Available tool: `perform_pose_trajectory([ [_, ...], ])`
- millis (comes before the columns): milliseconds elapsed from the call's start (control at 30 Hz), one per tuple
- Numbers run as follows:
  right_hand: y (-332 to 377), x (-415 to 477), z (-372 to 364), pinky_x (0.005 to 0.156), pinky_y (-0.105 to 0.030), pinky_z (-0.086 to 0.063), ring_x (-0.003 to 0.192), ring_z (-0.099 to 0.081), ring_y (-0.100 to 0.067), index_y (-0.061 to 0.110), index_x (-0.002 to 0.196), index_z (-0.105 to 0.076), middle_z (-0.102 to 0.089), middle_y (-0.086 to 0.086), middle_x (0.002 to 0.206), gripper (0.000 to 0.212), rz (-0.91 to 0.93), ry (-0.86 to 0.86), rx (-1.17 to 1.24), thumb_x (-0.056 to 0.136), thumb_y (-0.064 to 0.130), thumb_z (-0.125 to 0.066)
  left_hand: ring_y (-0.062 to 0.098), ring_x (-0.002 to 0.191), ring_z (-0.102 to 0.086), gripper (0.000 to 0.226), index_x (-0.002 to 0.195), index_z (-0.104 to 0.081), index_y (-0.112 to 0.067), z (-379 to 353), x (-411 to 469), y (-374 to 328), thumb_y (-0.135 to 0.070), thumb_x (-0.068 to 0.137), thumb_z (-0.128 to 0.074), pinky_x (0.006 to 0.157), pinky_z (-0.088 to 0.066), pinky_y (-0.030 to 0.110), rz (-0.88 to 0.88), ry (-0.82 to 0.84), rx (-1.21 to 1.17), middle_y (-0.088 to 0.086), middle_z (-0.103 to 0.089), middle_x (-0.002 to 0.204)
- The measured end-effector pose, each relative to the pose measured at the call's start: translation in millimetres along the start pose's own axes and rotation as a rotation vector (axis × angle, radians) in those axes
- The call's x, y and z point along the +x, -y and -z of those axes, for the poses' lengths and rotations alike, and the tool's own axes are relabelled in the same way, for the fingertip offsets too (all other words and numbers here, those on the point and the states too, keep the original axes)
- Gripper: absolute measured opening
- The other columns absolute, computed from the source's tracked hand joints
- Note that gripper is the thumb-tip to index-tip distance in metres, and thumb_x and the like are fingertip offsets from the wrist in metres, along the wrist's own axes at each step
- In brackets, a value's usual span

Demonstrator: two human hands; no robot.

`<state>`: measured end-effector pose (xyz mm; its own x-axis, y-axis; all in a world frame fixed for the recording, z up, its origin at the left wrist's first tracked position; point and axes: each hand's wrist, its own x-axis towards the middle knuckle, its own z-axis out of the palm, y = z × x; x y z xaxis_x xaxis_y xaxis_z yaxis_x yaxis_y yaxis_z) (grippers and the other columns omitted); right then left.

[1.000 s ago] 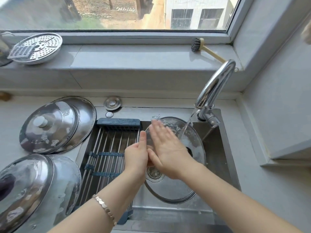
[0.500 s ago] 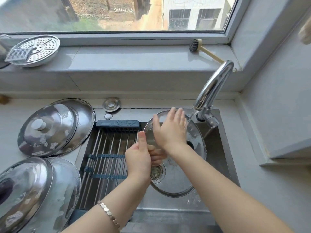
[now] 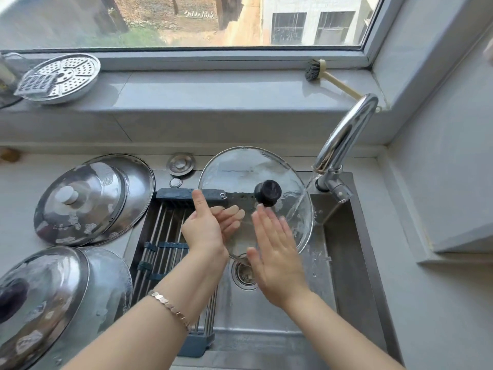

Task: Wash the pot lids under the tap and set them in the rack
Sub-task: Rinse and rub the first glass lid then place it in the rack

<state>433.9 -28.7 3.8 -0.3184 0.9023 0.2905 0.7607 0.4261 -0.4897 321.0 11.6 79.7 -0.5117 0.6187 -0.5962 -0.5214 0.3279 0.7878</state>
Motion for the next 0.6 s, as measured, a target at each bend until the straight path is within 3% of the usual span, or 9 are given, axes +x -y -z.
perform_pose_trajectory([
  [67,-12,1,4,0.118,-0.027,0.006,0.143,0.012,-0.005,0.013,0.147,0.002,0.004,-0.003,0.157,0.065,-0.329,0.031,0.121,0.094,0.048,-0.011,0.015,0.043,-0.066,0.050,0.078,-0.047,-0.006,5,-2,1,-0.053,0.092,-0.040,0.036,-0.047,0.017,-0.003,-0.006,-0.003,0.006,-0.066,0.048],
  [133,-21,10,8,0.116,-0.024,0.010,0.141,0.017,-0.005,0.013,0.147,0.009,0.013,-0.003,0.157,0.068,-0.613,0.059,0.243,0.092,0.048,-0.010,0.015,0.043,-0.066,0.050,0.077,-0.048,-0.005,6,-6,3,-0.053,0.092,-0.041,0.036,-0.048,0.016,-0.017,-0.010,0.009,0.005,-0.067,0.048],
  [167,-18,13,11,0.114,-0.023,0.012,0.141,0.018,-0.007,0.011,0.146,0.011,0.015,-0.004,0.157,0.069,-0.664,0.064,0.249,0.092,0.048,-0.010,0.015,0.043,-0.066,0.050,0.076,-0.048,-0.005,6,-8,4,-0.053,0.092,-0.041,0.036,-0.048,0.017,-0.023,-0.013,0.012,0.005,-0.067,0.048],
  [333,15,-1,12,0.110,-0.019,0.023,0.137,0.031,-0.005,0.015,0.141,0.022,0.032,0.005,0.147,0.082,-0.367,0.120,0.136,0.082,0.066,-0.001,0.016,0.043,-0.066,0.050,0.076,-0.048,-0.006,0,-12,4,-0.052,0.092,-0.041,0.038,-0.048,0.018,-0.038,-0.019,-0.008,0.008,-0.067,0.052],
  [467,-12,28,23,0.115,-0.026,0.013,0.142,0.019,-0.012,0.008,0.146,0.012,0.018,-0.006,0.156,0.073,-0.686,0.099,0.177,0.094,0.055,-0.010,0.016,0.043,-0.066,0.050,0.075,-0.047,-0.006,3,-14,5,-0.053,0.092,-0.041,0.037,-0.048,0.017,-0.052,-0.030,-0.003,0.005,-0.066,0.047],
  [500,-7,27,24,0.114,-0.026,0.014,0.142,0.020,-0.013,0.007,0.146,0.012,0.019,-0.007,0.156,0.075,-0.682,0.111,0.184,0.094,0.056,-0.010,0.016,0.043,-0.066,0.050,0.074,-0.047,-0.006,4,-15,5,-0.053,0.092,-0.041,0.036,-0.048,0.017,-0.050,-0.032,-0.004,0.005,-0.066,0.046],
  [600,23,2,18,0.111,-0.022,0.022,0.138,0.029,-0.008,0.010,0.144,0.017,0.030,0.000,0.150,0.089,-0.397,0.155,0.150,0.080,0.069,-0.001,0.016,0.043,-0.066,0.050,0.074,-0.047,-0.006,6,-15,6,-0.053,0.092,-0.042,0.037,-0.048,0.016,-0.033,-0.030,-0.016,0.005,-0.066,0.046],
])
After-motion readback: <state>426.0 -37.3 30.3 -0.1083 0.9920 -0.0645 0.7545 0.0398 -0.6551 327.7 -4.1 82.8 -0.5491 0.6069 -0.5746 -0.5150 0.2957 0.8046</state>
